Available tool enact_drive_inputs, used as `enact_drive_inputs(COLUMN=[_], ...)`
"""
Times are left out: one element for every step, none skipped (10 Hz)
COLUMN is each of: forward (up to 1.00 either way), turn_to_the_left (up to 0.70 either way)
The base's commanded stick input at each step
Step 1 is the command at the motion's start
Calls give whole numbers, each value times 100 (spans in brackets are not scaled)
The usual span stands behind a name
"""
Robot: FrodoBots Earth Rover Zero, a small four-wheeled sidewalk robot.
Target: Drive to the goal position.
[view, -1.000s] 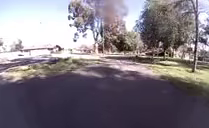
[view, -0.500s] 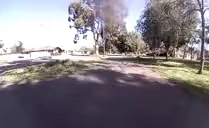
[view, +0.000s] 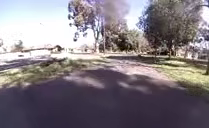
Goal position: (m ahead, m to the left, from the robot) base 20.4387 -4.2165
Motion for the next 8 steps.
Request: enact_drive_inputs(forward=[70,70,70,70,70,70,70,70], turn_to_the_left=[0,0,0,0,0,0,0,-1])
